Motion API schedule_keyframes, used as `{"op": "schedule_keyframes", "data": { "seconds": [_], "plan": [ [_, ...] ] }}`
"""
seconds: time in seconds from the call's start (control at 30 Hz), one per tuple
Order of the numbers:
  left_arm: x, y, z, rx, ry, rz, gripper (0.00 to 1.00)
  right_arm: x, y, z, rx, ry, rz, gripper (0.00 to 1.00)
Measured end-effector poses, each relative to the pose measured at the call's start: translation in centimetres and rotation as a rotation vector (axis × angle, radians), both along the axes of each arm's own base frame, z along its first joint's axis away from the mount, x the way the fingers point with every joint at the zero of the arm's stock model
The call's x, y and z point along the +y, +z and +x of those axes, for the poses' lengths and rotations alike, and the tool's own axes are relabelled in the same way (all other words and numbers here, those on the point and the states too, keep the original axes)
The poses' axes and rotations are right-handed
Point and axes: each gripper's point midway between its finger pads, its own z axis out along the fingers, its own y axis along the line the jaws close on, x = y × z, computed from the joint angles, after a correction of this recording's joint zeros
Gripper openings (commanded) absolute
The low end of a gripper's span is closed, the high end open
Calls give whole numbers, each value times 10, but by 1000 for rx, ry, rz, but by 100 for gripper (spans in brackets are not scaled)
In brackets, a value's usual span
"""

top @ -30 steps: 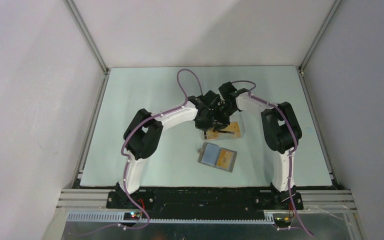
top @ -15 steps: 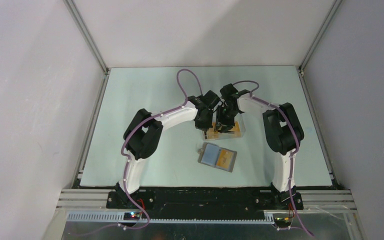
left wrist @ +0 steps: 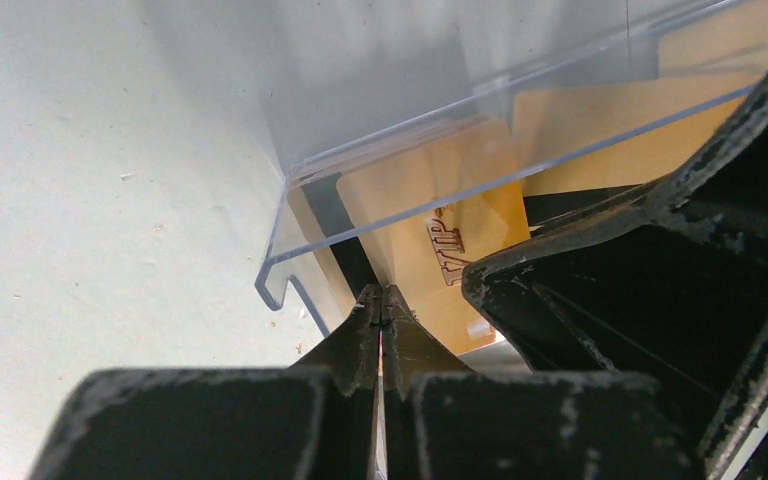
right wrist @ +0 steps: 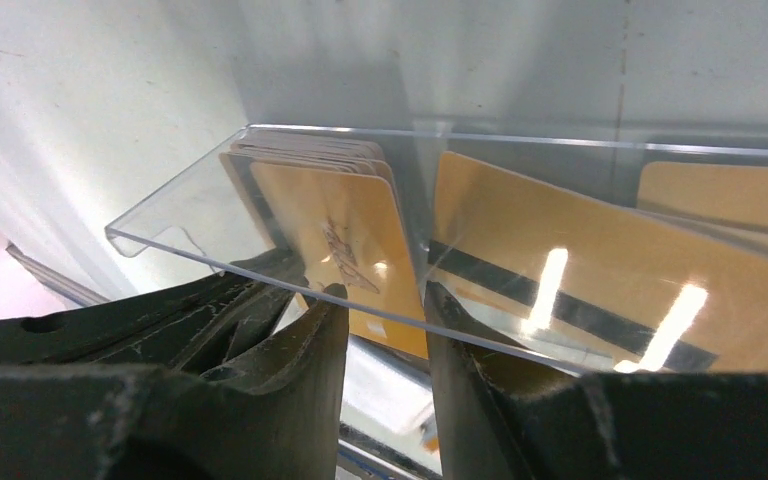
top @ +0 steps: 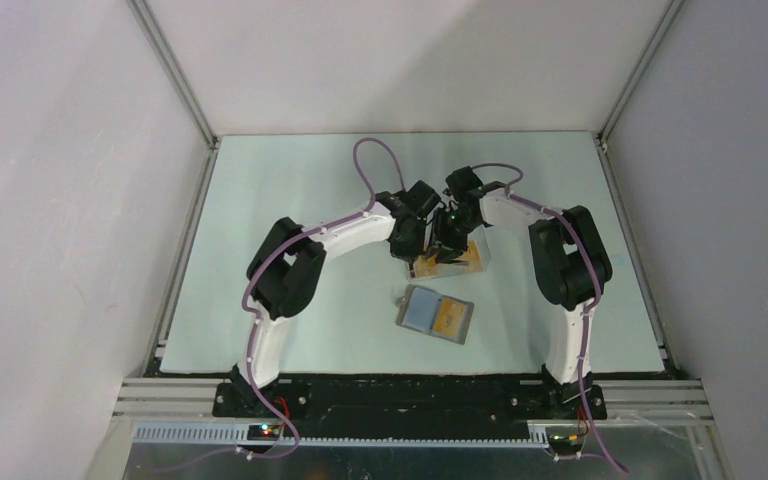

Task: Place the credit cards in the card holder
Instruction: Pick up the credit card from the storage box.

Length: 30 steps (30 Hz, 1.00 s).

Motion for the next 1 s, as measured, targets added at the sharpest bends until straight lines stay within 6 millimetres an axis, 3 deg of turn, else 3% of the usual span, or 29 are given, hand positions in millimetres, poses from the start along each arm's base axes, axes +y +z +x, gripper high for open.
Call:
{"op": "schedule_keyframes", "data": {
  "seconds": [1.0],
  "plan": [
    [0, 0, 0, 2, 1, -11, 0, 8, 12, 1, -1, -26, 149, 36]
  ]
}}
